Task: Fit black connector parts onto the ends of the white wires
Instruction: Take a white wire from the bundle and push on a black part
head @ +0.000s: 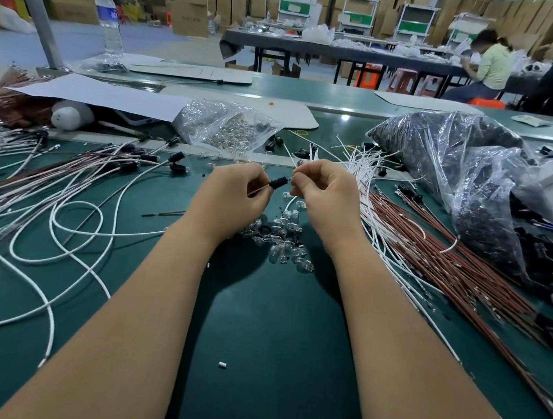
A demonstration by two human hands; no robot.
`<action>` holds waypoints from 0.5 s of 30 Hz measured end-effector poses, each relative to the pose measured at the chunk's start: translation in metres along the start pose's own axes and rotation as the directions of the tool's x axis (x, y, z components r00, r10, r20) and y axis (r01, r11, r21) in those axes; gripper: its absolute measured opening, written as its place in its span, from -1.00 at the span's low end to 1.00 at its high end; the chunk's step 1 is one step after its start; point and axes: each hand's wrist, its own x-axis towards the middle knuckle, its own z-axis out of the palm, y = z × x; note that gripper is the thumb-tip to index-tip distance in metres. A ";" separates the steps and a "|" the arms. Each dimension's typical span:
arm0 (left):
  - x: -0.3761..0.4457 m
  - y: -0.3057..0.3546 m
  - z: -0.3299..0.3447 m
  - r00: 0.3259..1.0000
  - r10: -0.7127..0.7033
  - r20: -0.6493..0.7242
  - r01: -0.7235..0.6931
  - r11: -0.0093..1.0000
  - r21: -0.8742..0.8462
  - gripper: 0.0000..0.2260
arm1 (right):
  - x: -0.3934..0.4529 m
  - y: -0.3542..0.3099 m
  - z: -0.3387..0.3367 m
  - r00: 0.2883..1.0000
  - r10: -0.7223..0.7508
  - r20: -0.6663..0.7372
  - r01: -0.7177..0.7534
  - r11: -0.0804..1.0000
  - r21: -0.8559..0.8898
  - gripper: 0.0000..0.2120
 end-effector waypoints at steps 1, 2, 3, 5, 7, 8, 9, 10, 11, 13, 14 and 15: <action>0.000 0.000 0.000 1.000 -0.003 0.006 0.003 1.000 -0.004 -0.94 | 0.000 0.000 0.001 1.000 0.009 0.007 -0.009 1.000 0.025 -0.88; 0.000 0.000 0.001 1.000 -0.009 0.010 0.009 1.000 -0.022 -0.92 | 0.000 0.000 0.001 1.000 0.021 0.011 -0.021 0.998 0.055 -0.86; 0.000 0.000 0.001 1.000 -0.019 0.012 0.019 0.998 -0.055 -0.91 | 0.000 -0.001 0.002 0.999 0.033 0.011 -0.034 0.996 0.084 -0.86; 0.000 0.001 0.001 0.999 -0.049 0.008 0.049 0.987 -0.155 -0.90 | -0.001 -0.001 0.001 0.999 0.054 0.004 -0.054 0.989 0.138 -0.85; -0.001 0.003 0.000 0.997 -0.074 -0.009 0.069 0.964 -0.255 -0.90 | -0.001 -0.001 0.001 0.998 0.066 -0.016 -0.062 0.984 0.169 -0.85; -0.001 0.004 0.000 0.997 -0.079 -0.017 0.071 0.956 -0.283 -0.90 | -0.001 -0.001 0.000 0.997 0.066 -0.028 -0.060 0.984 0.170 -0.86; -0.001 0.006 0.000 0.997 -0.079 -0.021 0.070 0.953 -0.294 -0.90 | 0.000 -0.001 0.000 0.997 0.063 -0.036 -0.057 0.985 0.162 -0.87; -0.001 0.007 -0.001 0.997 -0.076 -0.020 0.067 0.954 -0.292 -0.91 | -0.001 -0.001 0.000 0.997 0.059 -0.041 -0.053 0.987 0.150 -0.89; -0.001 0.008 -0.001 0.997 -0.071 -0.018 0.063 0.956 -0.287 -0.92 | -0.001 -0.002 0.000 0.998 0.054 -0.042 -0.048 0.989 0.138 -0.90; -0.002 0.009 -0.001 0.998 -0.064 -0.019 0.056 0.956 -0.288 -0.93 | -0.001 -0.002 0.001 0.999 0.037 -0.036 -0.033 0.993 0.109 -0.89; -0.002 0.010 -0.001 0.998 -0.061 -0.023 0.052 0.956 -0.289 -0.94 | -0.001 -0.002 0.001 0.999 0.026 -0.033 -0.023 0.996 0.090 -0.88; -0.002 0.010 -0.001 0.998 -0.060 -0.026 0.050 0.956 -0.289 -0.94 | -0.001 -0.003 0.002 0.999 0.015 -0.031 -0.013 0.998 0.068 -0.86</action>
